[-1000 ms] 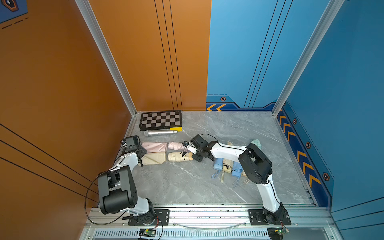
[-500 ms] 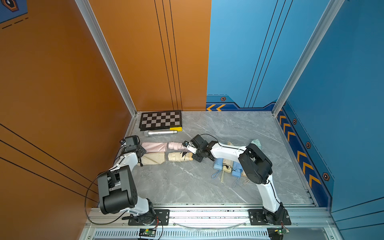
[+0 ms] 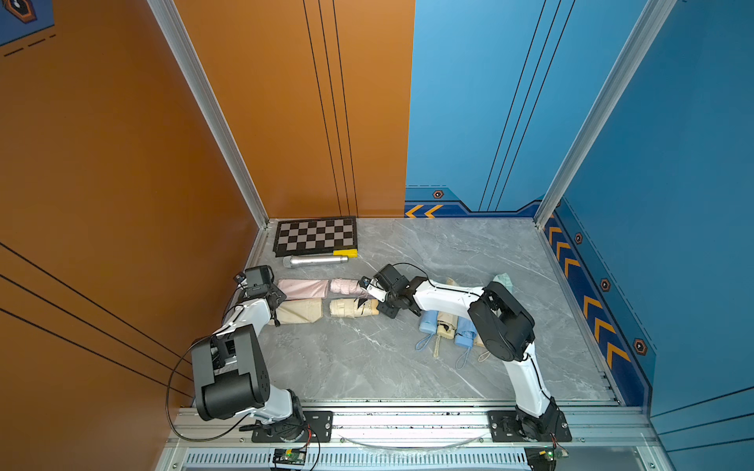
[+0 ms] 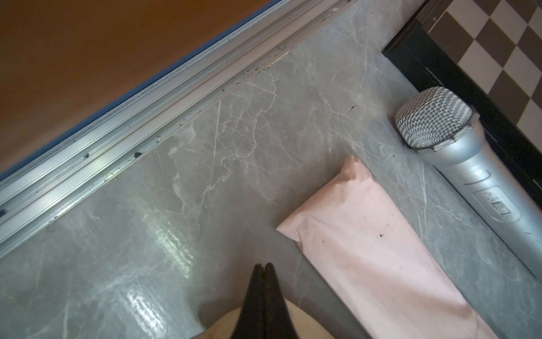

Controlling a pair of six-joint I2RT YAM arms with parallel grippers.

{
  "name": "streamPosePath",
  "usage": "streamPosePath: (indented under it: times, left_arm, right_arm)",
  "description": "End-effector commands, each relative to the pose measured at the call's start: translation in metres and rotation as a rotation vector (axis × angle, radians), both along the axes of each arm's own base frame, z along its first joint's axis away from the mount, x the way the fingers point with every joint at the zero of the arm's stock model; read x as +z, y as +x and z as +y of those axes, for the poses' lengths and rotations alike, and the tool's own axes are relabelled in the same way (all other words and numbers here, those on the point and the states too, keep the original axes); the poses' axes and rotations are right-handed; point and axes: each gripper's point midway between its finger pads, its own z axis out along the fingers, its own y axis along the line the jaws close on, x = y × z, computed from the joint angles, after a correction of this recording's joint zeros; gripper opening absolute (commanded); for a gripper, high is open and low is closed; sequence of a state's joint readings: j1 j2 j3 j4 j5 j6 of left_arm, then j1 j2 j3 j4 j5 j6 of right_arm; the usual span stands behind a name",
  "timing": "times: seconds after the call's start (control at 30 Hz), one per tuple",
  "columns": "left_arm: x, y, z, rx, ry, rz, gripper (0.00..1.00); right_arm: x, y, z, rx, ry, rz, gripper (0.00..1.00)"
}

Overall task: Take umbrellas out of sleeves
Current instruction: Place the umbrella sleeve at the center of the board.

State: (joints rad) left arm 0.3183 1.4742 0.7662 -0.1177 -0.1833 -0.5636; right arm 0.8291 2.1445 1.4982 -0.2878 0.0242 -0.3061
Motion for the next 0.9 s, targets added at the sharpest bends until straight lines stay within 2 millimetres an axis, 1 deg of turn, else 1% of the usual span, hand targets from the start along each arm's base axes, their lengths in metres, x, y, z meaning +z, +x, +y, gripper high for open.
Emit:
streamPosePath:
  times: [0.0, 0.23, 0.57, 0.87]
  left_arm:
    - [0.0028, -0.0014, 0.0086, 0.009, 0.031, 0.027, 0.0]
    - [0.011, -0.0027, 0.0098, 0.017, 0.039, 0.017, 0.0]
    - [0.0035, -0.0045, 0.0102, 0.021, 0.034, 0.039, 0.0]
    - [0.003, -0.0047, 0.0106, 0.027, 0.032, 0.039, 0.0]
  right_arm:
    - [0.0169, 0.0006, -0.0097, -0.018, -0.003, -0.012, 0.03]
    - [0.0269, 0.0004, -0.0028, -0.015, 0.034, -0.008, 0.04]
    - [0.0241, -0.0019, -0.001, -0.014, 0.032, -0.003, 0.08]
    - [0.0264, -0.0039, 0.0001, -0.014, 0.031, -0.008, 0.14]
